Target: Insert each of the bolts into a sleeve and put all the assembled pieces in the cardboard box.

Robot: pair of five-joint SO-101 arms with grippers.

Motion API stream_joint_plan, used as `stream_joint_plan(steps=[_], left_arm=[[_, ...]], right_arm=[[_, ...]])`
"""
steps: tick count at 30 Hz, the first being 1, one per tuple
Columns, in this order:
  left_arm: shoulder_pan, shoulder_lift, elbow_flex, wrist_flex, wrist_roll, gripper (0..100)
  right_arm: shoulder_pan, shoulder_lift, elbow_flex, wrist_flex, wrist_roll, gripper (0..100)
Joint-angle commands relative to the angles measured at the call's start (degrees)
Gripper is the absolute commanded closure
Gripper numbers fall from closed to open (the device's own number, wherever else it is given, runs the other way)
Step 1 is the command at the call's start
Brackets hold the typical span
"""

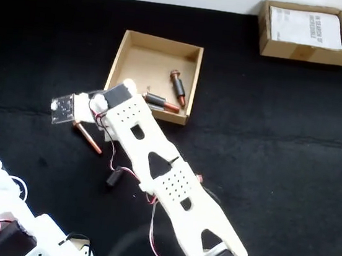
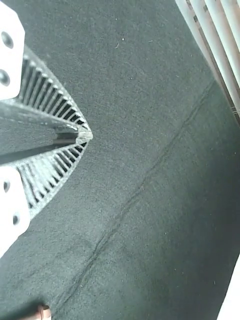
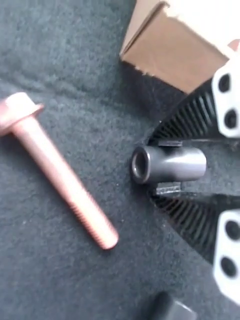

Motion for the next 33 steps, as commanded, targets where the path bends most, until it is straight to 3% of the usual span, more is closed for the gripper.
stream_joint_plan(steps=[1,7,12,18,22,28,33], left_arm=[[-0.31,0.04,-0.48,0.79,-0.18,99],[2.68,0.13,-0.48,9.32,-0.53,99],[4.88,0.13,0.31,9.67,-1.14,98],[7.60,0.13,1.27,16.26,-6.24,83],[11.38,0.13,0.84,17.23,-6.15,82],[20.00,1.45,-5.14,17.32,-5.80,82],[26.24,15.25,-17.19,16.97,-2.20,82]], right_arm=[[1.36,-0.84,-13.85,4.79,0.18,99.0],[6.20,-18.95,-6.81,4.70,-8.18,99.0],[8.66,-42.59,14.11,4.62,-13.71,99.0],[12.00,-70.29,38.99,4.62,-19.96,99.0],[16.04,-86.64,53.93,4.62,-27.08,99.0],[29.32,-107.30,69.76,4.62,-34.55,99.0],[45.58,-119.16,76.70,4.62,-39.47,99.0]])
